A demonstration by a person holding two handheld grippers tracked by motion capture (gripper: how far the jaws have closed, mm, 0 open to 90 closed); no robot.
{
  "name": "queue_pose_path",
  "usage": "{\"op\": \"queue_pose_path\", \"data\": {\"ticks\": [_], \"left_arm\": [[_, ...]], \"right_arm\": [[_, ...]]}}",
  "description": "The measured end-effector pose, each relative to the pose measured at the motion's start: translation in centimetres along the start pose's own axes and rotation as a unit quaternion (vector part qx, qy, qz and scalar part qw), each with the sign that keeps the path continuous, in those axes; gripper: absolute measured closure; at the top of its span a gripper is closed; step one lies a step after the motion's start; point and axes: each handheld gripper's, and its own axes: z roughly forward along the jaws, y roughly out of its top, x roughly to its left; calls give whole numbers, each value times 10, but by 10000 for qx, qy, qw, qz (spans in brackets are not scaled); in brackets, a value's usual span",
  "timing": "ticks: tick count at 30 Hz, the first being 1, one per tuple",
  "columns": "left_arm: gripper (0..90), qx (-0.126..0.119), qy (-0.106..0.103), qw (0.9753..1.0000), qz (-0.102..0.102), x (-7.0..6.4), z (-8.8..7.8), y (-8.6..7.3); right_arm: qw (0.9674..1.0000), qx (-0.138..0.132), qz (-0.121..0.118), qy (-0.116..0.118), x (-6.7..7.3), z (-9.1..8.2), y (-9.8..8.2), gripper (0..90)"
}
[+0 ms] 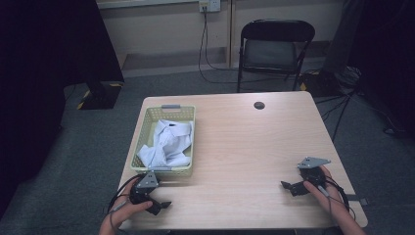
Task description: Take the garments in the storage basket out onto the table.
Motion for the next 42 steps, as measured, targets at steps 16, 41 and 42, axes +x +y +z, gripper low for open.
{"op": "queue_pose_path", "data": {"ticks": [16, 41, 42], "left_arm": [[34, -497, -246, 9982, 209, -15, -12, 38], [39, -788, -720, 9941, 171, -25, -22, 70], [38, -805, -729, 9939, 186, -26, -22, 71]], "right_arm": [[10000, 0, -1, 0, 0, 0, 0, 0], [10000, 0, 0, -2, 0, 0, 0, 0], [10000, 0, 0, -1, 0, 0, 0, 0]]}}
